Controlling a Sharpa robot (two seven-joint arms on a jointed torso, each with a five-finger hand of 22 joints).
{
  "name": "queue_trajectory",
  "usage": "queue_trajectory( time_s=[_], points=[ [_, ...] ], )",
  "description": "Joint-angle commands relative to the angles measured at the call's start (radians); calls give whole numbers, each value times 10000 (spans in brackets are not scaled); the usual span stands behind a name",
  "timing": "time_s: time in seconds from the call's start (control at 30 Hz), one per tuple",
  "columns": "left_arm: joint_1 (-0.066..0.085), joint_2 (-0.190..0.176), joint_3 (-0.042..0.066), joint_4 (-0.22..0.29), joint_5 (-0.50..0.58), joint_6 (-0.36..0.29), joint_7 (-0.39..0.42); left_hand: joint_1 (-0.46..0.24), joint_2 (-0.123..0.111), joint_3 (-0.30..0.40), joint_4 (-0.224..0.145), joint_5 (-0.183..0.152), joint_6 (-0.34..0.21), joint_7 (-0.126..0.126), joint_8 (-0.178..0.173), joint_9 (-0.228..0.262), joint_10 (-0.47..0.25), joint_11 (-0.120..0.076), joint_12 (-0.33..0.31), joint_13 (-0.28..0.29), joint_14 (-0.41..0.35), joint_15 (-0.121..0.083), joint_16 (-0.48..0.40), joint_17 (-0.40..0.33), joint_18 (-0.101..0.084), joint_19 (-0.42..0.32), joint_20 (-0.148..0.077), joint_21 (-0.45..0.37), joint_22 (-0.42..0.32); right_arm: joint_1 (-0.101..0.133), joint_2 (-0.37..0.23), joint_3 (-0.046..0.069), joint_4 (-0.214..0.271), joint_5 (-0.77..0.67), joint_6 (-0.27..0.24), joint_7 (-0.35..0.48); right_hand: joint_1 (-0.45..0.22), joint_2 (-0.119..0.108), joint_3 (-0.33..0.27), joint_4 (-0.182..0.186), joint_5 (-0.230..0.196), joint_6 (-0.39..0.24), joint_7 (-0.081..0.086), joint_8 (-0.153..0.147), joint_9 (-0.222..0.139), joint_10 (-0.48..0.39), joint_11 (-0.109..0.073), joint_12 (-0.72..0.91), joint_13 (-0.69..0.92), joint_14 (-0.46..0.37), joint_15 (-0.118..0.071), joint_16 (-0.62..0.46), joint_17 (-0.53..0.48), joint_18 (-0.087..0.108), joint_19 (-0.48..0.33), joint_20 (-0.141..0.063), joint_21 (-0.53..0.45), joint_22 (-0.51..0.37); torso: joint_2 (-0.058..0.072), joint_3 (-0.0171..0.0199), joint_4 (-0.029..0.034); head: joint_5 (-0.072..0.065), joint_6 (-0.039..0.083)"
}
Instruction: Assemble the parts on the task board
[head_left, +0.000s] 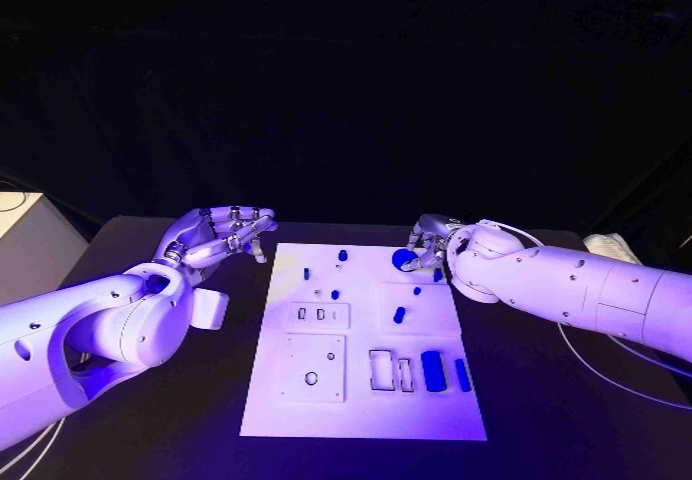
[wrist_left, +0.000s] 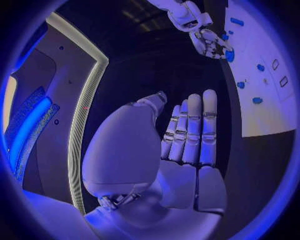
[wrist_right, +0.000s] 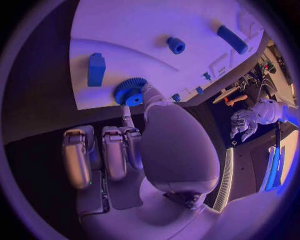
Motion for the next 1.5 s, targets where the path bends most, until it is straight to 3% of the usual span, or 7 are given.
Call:
queue_trajectory(
  time_s=[0.03, 0.43, 0.57, 0.7, 0.93, 1.13, 1.5],
  points=[
    [13, 22, 8, 5, 13, 178, 35, -92, 25, 63, 17, -48, -11, 25, -15, 14, 11, 24, -4, 9, 20, -27, 61, -11, 145, -92, 9, 42, 15, -53, 61, -26, -88, 152, 396, 137, -3, 137, 67, 15, 46, 69, -19, 52, -15, 1075, 43, 21, 2629, 1038, 10, 36, 2604, -64, 1046, 21, 21, 2632, -2, -6, 3, 17, -8],
    [13, 36, 8, -9, 13, 203, 3, -92, 25, 63, 17, -48, -11, 25, -15, 14, 11, 24, -4, 9, 20, -27, 61, -11, 145, -92, 9, 42, 15, -87, 145, -33, -286, 423, 591, 267, -143, 250, 129, 27, 42, 104, -27, 28, -35, 1075, 37, 21, 2629, 1033, -5, 31, 2584, -64, 1046, 4, 21, 2632, 3, -8, -8, 36, 1],
    [13, 40, 8, -15, 13, 220, -16, -92, 25, 63, 17, -48, -11, 25, -15, 14, 11, 24, -4, 9, 20, -27, 61, -11, 145, -92, 9, 42, 15, -89, 142, -33, -243, 478, 430, 334, 23, 584, 458, -78, 65, 279, -85, 42, -53, 1075, -10, 21, 2629, 1035, -87, 33, 2590, -64, 1046, -54, 21, 2632, -5, -9, -17, 52, -6],
    [13, 39, 8, -18, 10, 230, -33, -104, 31, 65, 25, -47, -19, 31, -19, 15, 1, 28, -8, 9, 21, -25, 66, -14, 144, -101, 10, 56, 23, -90, 121, -34, -129, 423, -29, 342, 281, 743, 1080, -213, 59, 530, -165, 20, -123, 1075, -93, 21, 2629, 1036, -159, 34, 2595, -64, 1046, -134, 21, 2632, 1, -6, -20, 58, 7],
    [12, 31, 8, -26, -6, 228, -53, -69, 41, 89, 1, -44, -30, 29, -23, 18, -10, 27, -11, 9, 16, -26, 71, -21, 145, -116, 11, 78, 37, -89, 83, -33, 218, -60, -1050, 381, 164, 652, 1427, -229, 43, 836, -265, 74, -150, 1075, -180, 21, 2629, 1031, -201, 28, 2575, -64, 1046, -173, 21, 2632, -10, -7, -22, 66, 9],
    [12, 28, 8, -34, -9, 228, -59, -59, 45, 97, -6, -43, -31, 29, -24, 19, -12, 26, -12, 10, 15, -27, 73, -23, 145, -121, 11, 85, 41, -43, 21, -29, 869, -1246, -1948, 241, 92, 521, 1550, -255, 35, 951, -306, 97, -161, 1075, -220, 21, 2629, 1035, -220, 32, 2589, -64, 1046, -190, 21, 2632, -23, -17, -23, 65, 42],
    [12, 14, 8, -3, -10, 235, -67, -59, 45, 97, -6, -43, -31, 29, -24, 19, -12, 26, -12, 10, 15, -27, 73, -23, 145, -121, 11, 85, 41, -6, 282, -73, 1998, -3692, -2400, -86, 29, 345, 1640, -283, 32, 1007, -324, 93, -181, 1075, -240, 21, 2629, 1041, -233, 40, 2619, -64, 1046, -205, 21, 2632, -4, -19, -9, 72, 44]
  ],
)
